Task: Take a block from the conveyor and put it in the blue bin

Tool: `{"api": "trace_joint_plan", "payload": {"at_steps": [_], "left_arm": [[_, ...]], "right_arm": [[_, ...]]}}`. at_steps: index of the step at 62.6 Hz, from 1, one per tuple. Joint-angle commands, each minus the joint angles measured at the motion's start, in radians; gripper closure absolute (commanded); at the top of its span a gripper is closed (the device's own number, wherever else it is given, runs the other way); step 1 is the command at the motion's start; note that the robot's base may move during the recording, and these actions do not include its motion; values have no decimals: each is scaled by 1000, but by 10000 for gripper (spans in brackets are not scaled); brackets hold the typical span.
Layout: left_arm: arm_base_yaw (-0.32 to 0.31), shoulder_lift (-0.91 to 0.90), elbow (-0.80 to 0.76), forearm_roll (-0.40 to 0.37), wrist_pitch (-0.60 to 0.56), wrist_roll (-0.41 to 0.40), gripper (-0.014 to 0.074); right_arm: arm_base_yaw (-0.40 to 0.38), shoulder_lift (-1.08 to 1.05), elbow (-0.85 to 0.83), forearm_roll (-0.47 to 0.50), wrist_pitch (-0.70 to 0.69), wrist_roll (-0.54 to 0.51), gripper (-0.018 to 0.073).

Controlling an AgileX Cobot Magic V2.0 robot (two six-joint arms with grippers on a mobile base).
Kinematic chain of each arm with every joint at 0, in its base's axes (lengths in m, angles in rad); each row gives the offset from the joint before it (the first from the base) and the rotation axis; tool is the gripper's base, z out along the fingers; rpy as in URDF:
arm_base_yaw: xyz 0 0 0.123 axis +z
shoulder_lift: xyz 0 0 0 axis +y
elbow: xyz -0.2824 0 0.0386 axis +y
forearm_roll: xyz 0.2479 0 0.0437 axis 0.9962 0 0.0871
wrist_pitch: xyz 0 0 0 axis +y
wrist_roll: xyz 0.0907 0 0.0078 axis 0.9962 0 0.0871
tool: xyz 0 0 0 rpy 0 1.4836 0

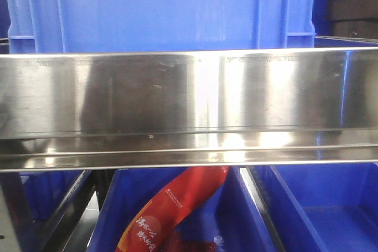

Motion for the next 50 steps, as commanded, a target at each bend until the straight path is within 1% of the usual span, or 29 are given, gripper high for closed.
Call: {"api": "trace_joint_plan", "payload": {"at_steps": [1,7,50], "left_arm": [[5,-5,24,-9,-156,-13,708],[5,-5,24,-9,-131,-11,708],[5,-5,24,-9,-139,-11,708]], "right_arm": [[-4,-3,0,-6,-23,3,721],[-4,-3,0,-6,-23,3,721],[-4,-3,0,-6,-23,3,721]]}}
